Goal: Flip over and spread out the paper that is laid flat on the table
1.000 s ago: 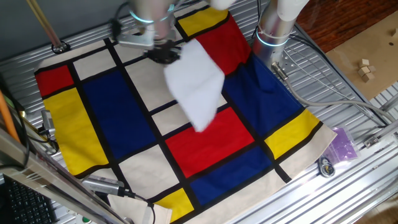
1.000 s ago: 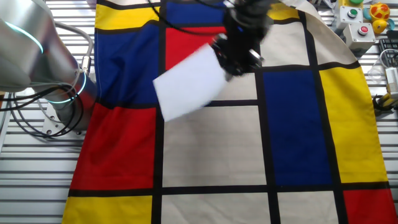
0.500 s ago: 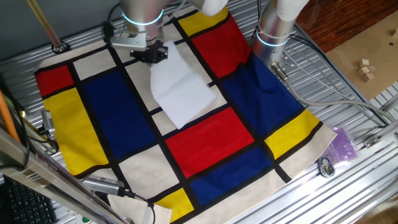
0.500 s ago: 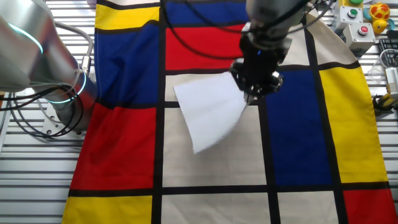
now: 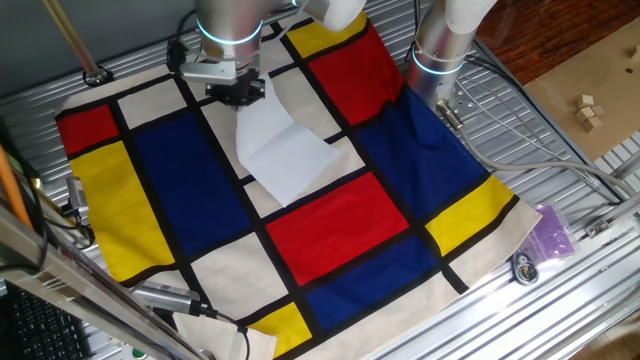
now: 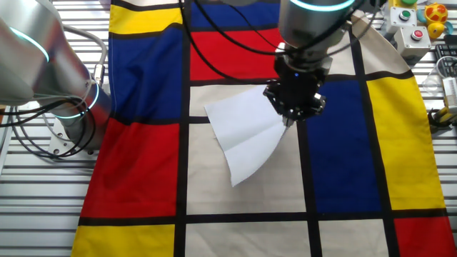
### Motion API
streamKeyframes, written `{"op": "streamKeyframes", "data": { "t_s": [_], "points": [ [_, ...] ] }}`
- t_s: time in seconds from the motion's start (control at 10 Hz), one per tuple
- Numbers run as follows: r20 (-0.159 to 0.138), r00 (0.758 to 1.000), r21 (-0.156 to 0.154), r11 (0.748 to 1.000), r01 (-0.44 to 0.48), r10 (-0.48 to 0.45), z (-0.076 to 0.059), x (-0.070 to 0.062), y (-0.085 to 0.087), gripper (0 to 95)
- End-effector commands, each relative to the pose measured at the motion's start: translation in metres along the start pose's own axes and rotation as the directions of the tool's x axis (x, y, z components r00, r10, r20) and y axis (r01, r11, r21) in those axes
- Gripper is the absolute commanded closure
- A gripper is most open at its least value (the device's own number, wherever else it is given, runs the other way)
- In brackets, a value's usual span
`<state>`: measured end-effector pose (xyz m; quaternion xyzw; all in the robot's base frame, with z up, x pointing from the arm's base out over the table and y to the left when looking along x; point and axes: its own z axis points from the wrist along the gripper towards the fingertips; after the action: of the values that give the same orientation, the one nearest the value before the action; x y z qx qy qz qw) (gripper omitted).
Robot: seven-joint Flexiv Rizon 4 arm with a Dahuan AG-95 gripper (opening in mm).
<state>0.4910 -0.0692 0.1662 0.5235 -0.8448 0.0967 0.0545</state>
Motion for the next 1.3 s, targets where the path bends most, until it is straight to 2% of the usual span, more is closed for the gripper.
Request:
{"op": "streamKeyframes", "data": {
  "t_s": [0.1,0.2,0.3,0.5,0.6,0.7,0.9,1.0,1.1,1.2,1.3],
  "points": [
    [0.007,1.0,0.007,1.0,0.021,-0.021,0.004,0.001,0.0,76.0],
    [0.008,1.0,0.009,1.0,0.028,-0.028,0.004,0.001,0.0,76.0],
    [0.009,0.999,0.012,0.999,0.039,-0.039,0.004,0.001,0.0,57.0],
    [0.005,1.0,0.003,1.0,0.016,-0.016,0.002,0.0,0.0,57.0],
    [0.008,1.0,-0.004,1.0,-0.019,0.019,-0.002,0.001,0.0,95.0],
    [-0.001,0.999,-0.03,0.998,-0.052,0.052,-0.013,0.001,0.003,95.0],
    [0.005,0.99,-0.094,0.986,-0.14,0.141,-0.034,0.002,0.019,95.0],
    [0.002,0.976,-0.145,0.966,-0.213,0.216,-0.05,0.0,0.04,95.0],
    [-0.006,0.965,-0.158,0.953,-0.259,0.261,-0.063,-0.006,0.063,95.0],
    [-0.018,0.957,-0.159,0.944,-0.29,0.291,-0.07,-0.009,0.077,95.0],
    [-0.032,0.944,-0.164,0.93,-0.33,0.329,-0.084,-0.017,0.11,95.0]
  ]
}}
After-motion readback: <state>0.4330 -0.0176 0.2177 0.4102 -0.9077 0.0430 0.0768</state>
